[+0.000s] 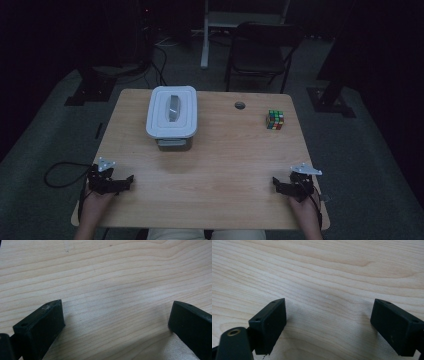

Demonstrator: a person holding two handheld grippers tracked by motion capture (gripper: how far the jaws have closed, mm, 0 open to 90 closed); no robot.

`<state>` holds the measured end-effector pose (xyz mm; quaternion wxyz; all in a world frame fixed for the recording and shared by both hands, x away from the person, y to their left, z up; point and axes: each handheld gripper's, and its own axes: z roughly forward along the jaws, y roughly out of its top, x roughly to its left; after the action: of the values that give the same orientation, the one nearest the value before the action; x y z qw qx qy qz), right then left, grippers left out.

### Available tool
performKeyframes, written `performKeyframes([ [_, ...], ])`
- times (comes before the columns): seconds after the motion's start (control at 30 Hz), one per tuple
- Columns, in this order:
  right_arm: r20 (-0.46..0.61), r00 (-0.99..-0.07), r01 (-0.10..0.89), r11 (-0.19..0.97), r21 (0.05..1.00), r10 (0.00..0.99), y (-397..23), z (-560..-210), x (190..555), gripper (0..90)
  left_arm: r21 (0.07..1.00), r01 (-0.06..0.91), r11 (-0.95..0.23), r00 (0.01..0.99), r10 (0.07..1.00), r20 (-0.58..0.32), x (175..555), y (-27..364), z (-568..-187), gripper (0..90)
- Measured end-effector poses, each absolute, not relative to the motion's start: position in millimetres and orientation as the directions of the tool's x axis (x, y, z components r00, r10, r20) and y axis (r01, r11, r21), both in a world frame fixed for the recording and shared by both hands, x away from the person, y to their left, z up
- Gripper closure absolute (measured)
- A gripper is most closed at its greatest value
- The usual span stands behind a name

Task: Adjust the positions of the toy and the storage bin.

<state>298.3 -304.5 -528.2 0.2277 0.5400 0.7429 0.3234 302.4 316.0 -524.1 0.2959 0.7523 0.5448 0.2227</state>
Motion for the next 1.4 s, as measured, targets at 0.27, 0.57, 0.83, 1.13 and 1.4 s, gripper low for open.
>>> performKeyframes([
  [0.27, 0.011, -0.313, 0.656, 0.208, 0.726, 0.95, -304, -528, 298, 13.2, 0.688, 0.688, -0.229, 0.305, 0.952, 0.011, 301, 313, -524, 1.0],
  [0.57, 0.01, -0.301, 0.66, 0.201, 0.724, 0.954, -303, -528, 298, 12.8, 0.685, 0.696, -0.215, 0.282, 0.959, 0.014, 299, 311, -524, 1.0],
  [0.83, 0.01, -0.288, 0.661, 0.191, 0.725, 0.958, -301, -528, 301, 13.5, 0.684, 0.7, -0.206, 0.271, 0.963, 0.013, 301, 307, -524, 1.0],
  [1.13, 0.045, -0.316, 0.637, 0.177, 0.75, 0.948, -282, -523, 315, 14.4, 0.685, 0.695, -0.218, 0.284, 0.959, 0.017, 308, 306, -524, 1.0],
  [1.4, 0.03, -0.38, 0.609, 0.225, 0.761, 0.925, -253, -515, 338, 14.4, 0.691, 0.668, -0.276, 0.332, 0.942, 0.056, 321, 299, -522, 1.1],
])
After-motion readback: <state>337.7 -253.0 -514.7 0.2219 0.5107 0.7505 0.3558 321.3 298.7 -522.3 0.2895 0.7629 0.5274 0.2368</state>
